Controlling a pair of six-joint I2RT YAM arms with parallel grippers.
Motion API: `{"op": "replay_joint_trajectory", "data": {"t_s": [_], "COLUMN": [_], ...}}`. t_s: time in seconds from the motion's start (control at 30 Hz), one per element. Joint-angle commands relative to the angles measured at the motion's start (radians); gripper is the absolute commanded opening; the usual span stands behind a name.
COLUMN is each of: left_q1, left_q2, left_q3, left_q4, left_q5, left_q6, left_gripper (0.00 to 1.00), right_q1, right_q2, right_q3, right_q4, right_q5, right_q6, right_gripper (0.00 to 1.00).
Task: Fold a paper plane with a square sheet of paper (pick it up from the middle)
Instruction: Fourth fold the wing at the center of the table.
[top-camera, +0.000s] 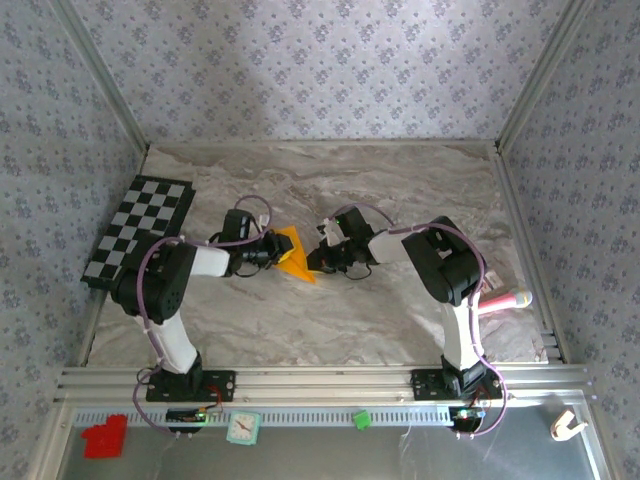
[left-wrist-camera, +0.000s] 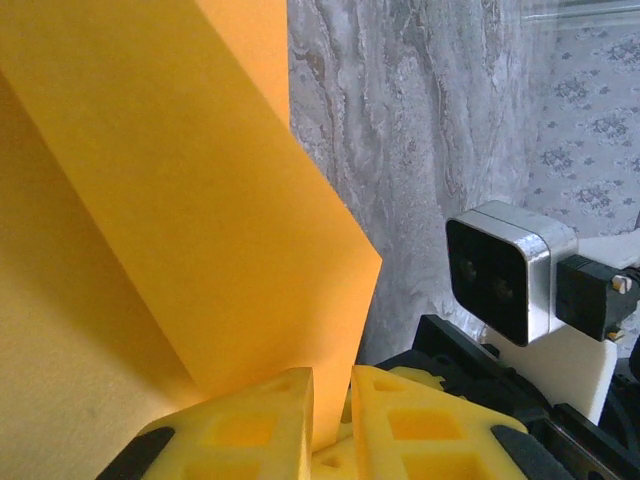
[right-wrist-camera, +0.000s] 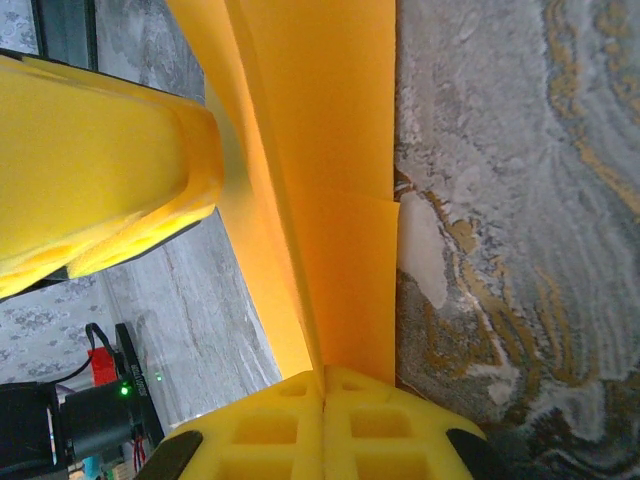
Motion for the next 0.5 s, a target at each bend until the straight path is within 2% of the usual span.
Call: {"op": "replay_joint_trajectory", "data": {"t_s": [0.0, 0.47], "left_q1": [-0.009, -0.011], "left_q2": [0.019, 0.059], "left_q3": [0.022, 0.022], "left_q4": [0.040, 0.039], "left_q5": [0.022, 0.010], "left_q6": [-0.002, 0.006], "left_gripper": [0.18, 0.18], "right_q1": [-0.013, -0.013], "right_q2": [0.059, 0.069], "right_q3": [-0.015, -0.003], "right_q4": [-0.135, -0.166], "right_q5": [0.045, 0.048], "right_q6": [0.000, -0.002], "right_gripper": [0.06, 0.07]}}
